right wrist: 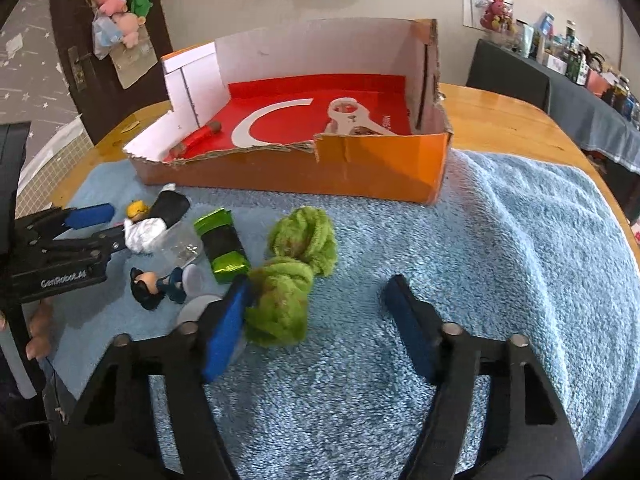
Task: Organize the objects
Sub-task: 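Grasp the doll figurine with the left tool while the right tool grasps the green fuzzy toy, then carry the doll and green fuzzy toy with both tools into the box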
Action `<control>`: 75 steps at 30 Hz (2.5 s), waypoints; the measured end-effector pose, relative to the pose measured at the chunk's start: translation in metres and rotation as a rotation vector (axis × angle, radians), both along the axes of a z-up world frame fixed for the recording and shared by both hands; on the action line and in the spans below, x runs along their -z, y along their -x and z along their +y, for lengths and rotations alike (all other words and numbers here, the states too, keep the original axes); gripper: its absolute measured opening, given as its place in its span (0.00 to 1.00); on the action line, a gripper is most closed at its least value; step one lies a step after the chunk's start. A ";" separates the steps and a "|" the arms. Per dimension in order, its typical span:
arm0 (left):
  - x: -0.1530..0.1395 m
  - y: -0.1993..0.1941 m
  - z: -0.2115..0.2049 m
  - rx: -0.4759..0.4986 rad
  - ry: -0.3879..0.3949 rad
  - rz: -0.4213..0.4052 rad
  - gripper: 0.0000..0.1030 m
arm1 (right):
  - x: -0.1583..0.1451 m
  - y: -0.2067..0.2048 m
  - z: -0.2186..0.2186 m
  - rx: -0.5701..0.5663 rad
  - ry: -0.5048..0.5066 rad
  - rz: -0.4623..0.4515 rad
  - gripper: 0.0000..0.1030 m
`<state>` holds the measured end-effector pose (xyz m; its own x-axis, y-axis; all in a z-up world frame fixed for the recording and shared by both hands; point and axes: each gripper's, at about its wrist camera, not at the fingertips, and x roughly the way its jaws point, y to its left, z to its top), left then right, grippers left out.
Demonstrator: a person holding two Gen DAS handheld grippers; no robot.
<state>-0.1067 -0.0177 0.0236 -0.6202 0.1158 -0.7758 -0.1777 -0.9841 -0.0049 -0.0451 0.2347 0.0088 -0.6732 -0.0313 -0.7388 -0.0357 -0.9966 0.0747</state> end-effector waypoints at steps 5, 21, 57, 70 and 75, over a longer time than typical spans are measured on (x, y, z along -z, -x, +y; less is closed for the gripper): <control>0.000 -0.004 0.004 0.018 -0.002 0.022 0.43 | 0.001 -0.003 -0.009 -0.042 -0.014 0.008 0.35; -0.011 -0.021 0.000 -0.007 -0.031 0.077 0.21 | -0.006 -0.012 -0.009 -0.052 0.017 0.059 0.23; -0.088 -0.059 -0.006 0.009 -0.071 0.261 0.21 | -0.082 -0.011 -0.020 -0.097 -0.035 0.230 0.23; -0.092 -0.012 0.013 0.066 -0.077 0.203 0.21 | -0.084 0.034 -0.002 -0.103 0.022 0.178 0.23; -0.081 0.018 0.023 0.090 -0.065 0.143 0.21 | -0.077 0.063 0.000 -0.140 0.017 0.113 0.23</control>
<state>-0.1243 0.0049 0.1047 -0.7083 0.2229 -0.6698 -0.2685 -0.9626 -0.0363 -0.1083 0.2348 0.0859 -0.7398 -0.1426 -0.6575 0.1132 -0.9897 0.0873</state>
